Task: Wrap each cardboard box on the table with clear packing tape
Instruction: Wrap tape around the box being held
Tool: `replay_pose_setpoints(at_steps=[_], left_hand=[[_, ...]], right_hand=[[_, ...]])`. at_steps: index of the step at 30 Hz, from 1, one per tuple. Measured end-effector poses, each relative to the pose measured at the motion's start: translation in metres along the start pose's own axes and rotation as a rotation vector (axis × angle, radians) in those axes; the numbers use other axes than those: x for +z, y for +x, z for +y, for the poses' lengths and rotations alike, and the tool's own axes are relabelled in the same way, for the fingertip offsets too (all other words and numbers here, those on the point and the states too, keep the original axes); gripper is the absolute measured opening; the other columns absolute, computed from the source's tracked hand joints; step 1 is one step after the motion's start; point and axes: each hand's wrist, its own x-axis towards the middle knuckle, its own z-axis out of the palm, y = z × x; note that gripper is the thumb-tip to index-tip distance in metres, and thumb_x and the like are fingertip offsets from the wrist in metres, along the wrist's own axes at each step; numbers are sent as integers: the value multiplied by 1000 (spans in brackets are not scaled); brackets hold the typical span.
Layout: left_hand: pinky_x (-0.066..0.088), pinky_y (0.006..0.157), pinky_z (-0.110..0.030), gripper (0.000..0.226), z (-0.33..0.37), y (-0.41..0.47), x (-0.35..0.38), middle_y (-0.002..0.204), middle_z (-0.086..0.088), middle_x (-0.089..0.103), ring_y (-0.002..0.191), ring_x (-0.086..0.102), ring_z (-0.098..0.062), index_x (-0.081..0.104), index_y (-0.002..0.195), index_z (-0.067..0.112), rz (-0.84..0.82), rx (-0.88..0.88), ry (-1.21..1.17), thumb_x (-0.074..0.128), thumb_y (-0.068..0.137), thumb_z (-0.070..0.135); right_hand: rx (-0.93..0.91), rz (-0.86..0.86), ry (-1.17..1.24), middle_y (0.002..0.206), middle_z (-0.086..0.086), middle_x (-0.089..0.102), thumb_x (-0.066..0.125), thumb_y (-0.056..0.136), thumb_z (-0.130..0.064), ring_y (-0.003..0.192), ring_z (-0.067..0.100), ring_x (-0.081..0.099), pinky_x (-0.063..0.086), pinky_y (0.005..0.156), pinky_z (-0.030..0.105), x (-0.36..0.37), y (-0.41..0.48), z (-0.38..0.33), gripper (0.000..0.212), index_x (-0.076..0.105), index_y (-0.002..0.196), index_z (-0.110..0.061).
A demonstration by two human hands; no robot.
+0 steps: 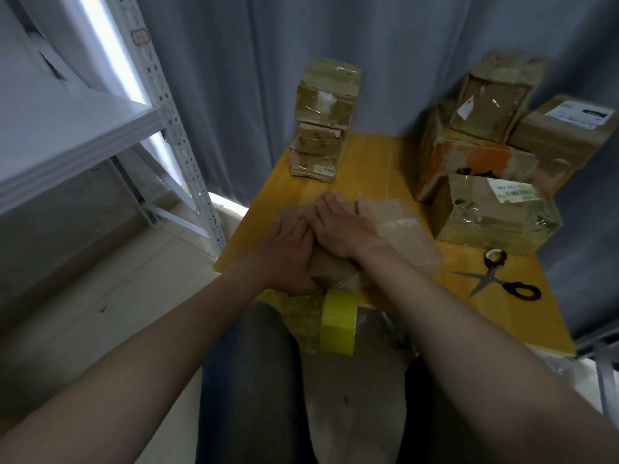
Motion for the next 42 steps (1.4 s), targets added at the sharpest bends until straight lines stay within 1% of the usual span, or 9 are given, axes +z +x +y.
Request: replay_pose_setpoints(at_steps=[4, 11, 20, 22, 24, 29, 32, 36, 42], left_hand=[[-3, 126, -55, 134, 3, 0, -2, 169, -16, -16, 156, -18, -30, -13, 160, 5, 22, -13, -3, 60, 76, 79], [-4, 126, -53, 137, 1, 1, 2, 170, -11, -13, 157, -17, -24, -7, 163, 10, 44, -14, -78, 39, 58, 87], [-4, 126, -55, 133, 5, -2, -6, 170, -8, -15, 156, -18, -22, -10, 162, 12, -20, -57, -94, 49, 70, 87], [2, 128, -51, 127, 11, -9, -20, 171, -7, -10, 157, -10, -22, -5, 163, 10, -28, -69, -131, 64, 78, 75], [11, 128, -45, 121, 14, -14, -33, 172, -6, 0, 158, 2, -22, 7, 163, 10, -27, -75, -165, 71, 78, 69], [24, 121, -39, 116, 15, -18, -36, 171, -1, 11, 154, 17, -25, 21, 160, 14, 16, -94, -152, 75, 74, 68], [18, 126, -46, 125, 17, -20, -19, 169, -1, 1, 155, 6, -28, 9, 163, 14, 52, -117, -168, 63, 70, 79], [37, 115, -52, 124, 21, -22, -6, 160, -10, 13, 147, 20, -36, 22, 158, 15, 160, -164, -118, 46, 58, 85], [48, 102, -48, 93, 38, -34, 25, 147, -17, 44, 132, 45, -39, 41, 151, 17, 390, -133, 155, 82, 72, 45]], right_hand=[[21, 1, 55, 166, 1, 32, 11, 108, -53, 160, 20, 6, -11, 124, 58, -5, 18, -3, 61, 45, 146, -19], [-52, -34, 79, 174, -2, -8, 10, 108, -58, 159, 14, -15, -13, 126, 50, 3, -12, -1, 73, 4, 166, -15], [-83, 6, 215, 173, -7, 14, 19, 106, -63, 158, 6, 3, -6, 129, 41, 10, -87, 3, 71, 19, 165, -23], [-61, 129, 480, 158, -8, 47, 41, 107, -51, 150, 8, 35, 19, 127, 37, 6, -92, 3, 52, 49, 153, -27], [-24, 323, 794, 123, -12, 72, 57, 104, -35, 117, 6, 63, 49, 99, 26, 2, -99, 3, 28, 72, 126, -28], [140, 574, 843, 68, 0, 68, 60, 101, -38, 66, 17, 62, 52, 70, 42, 1, -128, 18, 40, 71, 71, -15], [229, 222, 766, 56, 0, 70, 49, 102, -56, 55, 14, 66, 55, 68, 36, 1, -143, 22, 66, 72, 59, -12], [215, -337, 677, 75, 0, 78, 53, 96, -67, 67, 17, 75, 50, 54, 22, 11, -151, 20, 62, 77, 91, -10], [172, -450, 628, 87, -7, 79, 68, 90, -63, 91, 17, 76, 54, 63, 26, 16, -153, 21, 49, 77, 95, -14]])
